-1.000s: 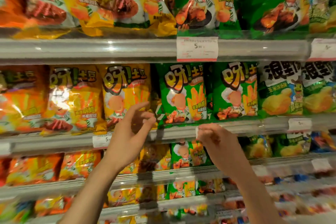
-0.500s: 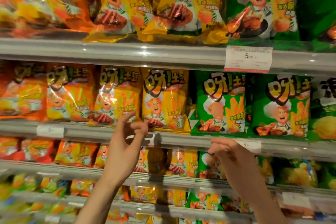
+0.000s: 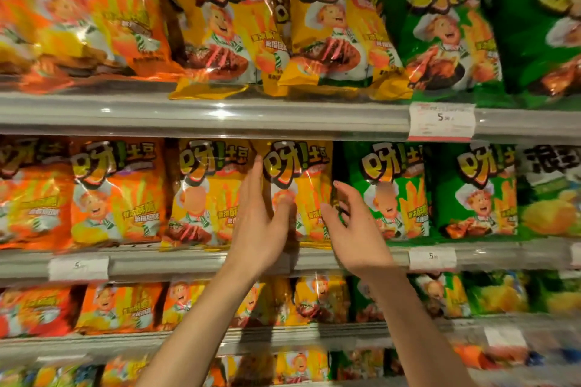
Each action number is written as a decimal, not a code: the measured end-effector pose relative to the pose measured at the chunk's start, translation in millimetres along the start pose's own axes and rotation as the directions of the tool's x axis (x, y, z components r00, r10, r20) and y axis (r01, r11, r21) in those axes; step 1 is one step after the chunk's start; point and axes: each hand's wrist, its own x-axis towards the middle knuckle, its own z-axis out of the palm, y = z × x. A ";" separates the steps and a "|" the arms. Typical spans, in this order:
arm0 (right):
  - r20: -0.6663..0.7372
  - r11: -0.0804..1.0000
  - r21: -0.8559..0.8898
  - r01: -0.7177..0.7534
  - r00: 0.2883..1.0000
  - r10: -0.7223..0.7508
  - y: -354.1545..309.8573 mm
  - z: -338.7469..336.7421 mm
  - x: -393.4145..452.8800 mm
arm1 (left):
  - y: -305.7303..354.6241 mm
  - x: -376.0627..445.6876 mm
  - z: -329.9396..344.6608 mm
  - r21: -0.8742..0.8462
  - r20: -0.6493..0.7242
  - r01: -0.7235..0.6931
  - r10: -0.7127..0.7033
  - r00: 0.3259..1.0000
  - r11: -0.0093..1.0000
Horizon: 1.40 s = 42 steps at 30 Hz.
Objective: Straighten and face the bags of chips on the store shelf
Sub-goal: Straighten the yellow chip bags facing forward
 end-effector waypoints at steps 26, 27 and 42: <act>0.119 0.960 0.199 -0.197 0.977 0.176 -1.8 9.6 39.5 | 1.0 49.4 38.4 -0.158 -0.056 0.249 -0.260 0.964 0.956; 0.126 0.957 0.183 -0.224 0.971 0.203 -3.1 10.2 46.1 | -0.4 50.8 38.5 -0.198 -0.038 0.275 -0.288 0.957 0.941; -0.026 0.989 -0.039 -0.145 0.989 0.144 -3.6 25.7 46.1 | -12.0 55.1 42.3 -0.240 -0.004 0.300 -0.310 0.951 0.923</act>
